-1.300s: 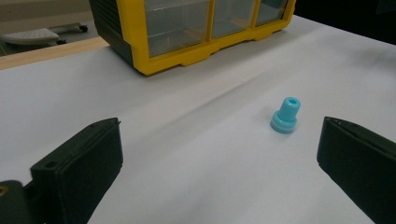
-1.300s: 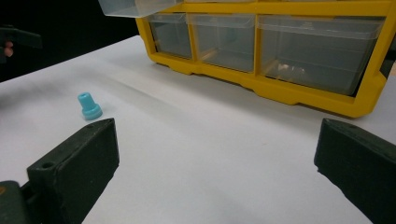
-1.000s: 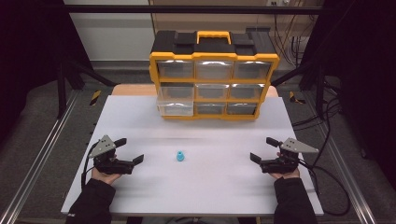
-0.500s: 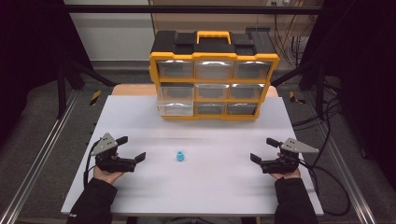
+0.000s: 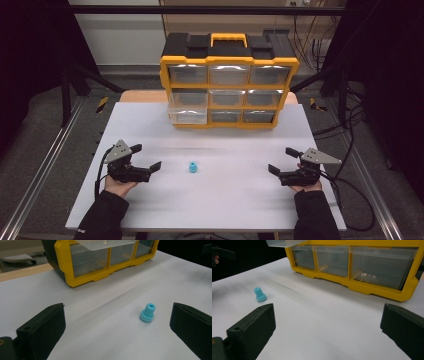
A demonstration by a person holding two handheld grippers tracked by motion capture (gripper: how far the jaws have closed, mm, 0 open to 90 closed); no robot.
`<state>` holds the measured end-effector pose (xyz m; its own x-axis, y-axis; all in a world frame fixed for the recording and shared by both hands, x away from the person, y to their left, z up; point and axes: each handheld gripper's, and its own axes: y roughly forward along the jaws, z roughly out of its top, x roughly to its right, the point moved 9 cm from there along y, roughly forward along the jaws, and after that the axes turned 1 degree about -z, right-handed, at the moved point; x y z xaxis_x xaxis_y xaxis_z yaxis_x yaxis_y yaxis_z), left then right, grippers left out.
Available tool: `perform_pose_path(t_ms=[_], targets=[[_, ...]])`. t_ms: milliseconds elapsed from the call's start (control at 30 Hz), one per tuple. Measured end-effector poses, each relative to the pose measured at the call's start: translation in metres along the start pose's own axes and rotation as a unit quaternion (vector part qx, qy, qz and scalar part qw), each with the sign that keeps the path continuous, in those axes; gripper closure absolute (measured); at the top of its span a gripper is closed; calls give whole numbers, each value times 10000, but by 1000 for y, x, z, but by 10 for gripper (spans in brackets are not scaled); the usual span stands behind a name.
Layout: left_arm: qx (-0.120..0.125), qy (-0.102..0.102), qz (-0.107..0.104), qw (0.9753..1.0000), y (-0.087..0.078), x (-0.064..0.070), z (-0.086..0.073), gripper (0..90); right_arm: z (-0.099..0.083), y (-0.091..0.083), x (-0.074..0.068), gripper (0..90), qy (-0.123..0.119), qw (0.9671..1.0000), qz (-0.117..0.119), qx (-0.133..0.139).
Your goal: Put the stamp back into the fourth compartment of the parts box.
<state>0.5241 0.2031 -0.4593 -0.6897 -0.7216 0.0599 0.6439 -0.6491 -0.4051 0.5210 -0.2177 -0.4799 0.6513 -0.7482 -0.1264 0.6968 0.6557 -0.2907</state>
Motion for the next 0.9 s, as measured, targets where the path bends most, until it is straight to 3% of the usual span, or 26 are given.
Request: perform_pose_path(t_ms=[900], targets=[[-322, 190, -124, 9992, 26, 20, 10, 0, -4, 3, -1, 5, -33, 9999, 12, -119]])
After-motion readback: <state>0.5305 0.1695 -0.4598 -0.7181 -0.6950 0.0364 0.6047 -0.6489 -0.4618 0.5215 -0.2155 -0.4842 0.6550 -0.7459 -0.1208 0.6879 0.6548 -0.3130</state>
